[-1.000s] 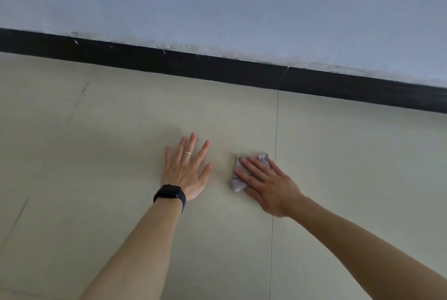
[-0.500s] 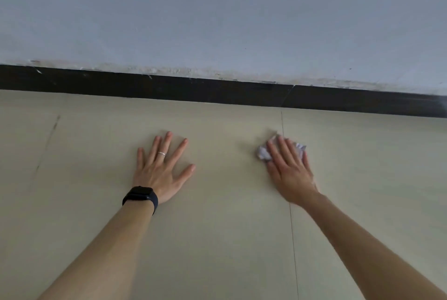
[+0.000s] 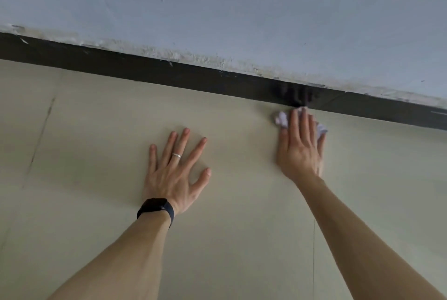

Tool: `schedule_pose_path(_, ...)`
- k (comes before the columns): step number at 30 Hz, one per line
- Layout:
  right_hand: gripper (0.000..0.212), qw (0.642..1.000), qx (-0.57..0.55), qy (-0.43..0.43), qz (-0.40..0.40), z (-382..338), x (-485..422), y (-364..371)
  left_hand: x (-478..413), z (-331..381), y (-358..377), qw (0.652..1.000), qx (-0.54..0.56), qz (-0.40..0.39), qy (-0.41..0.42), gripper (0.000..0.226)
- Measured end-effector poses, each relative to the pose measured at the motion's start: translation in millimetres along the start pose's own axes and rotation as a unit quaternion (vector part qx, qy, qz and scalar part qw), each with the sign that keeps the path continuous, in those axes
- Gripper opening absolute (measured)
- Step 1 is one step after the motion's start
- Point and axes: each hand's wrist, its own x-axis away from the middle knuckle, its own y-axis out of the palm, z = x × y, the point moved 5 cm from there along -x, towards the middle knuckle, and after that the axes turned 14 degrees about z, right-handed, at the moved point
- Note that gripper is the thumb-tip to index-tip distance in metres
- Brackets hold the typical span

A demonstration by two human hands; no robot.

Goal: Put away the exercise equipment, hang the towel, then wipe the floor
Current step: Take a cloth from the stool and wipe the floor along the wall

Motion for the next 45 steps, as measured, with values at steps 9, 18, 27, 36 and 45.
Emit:
schedule_pose_path(9, 0.062, 0.994, -0.014, -0.105, -0.035, -98.3, 27.7, 28.8, -0.4, -2.0, 5.2, 1.0, -0.006, 0.009, 0.007, 0.072)
schedule_pose_path(18, 0.056, 0.98, -0.006, 0.2, -0.005, 32.9, 15.0, -5.0, -1.6, -1.9, 6.9, 1.0, 0.008, 0.008, 0.003, 0.074)
schedule_pose_path(27, 0.051, 0.853, -0.015, -0.508, -0.119, -22.9, 175.2, -24.9, 1.0, -2.5, 3.9, 0.999, 0.021, 0.035, 0.008, 0.07)
schedule_pose_path(36, 0.053, 0.988, -0.028, -0.138, -0.063, -14.8, 260.4, -34.0, 99.7, 26.5, -6.8, 0.995, 0.056, 0.069, 0.043, 0.063)
schedule_pose_path(45, 0.055, 0.992, 0.011, -0.094, -0.083, 49.1, 238.6, -57.1, 210.9, 22.6, -0.1, 0.999, 0.024, -0.033, 0.015, 0.061)
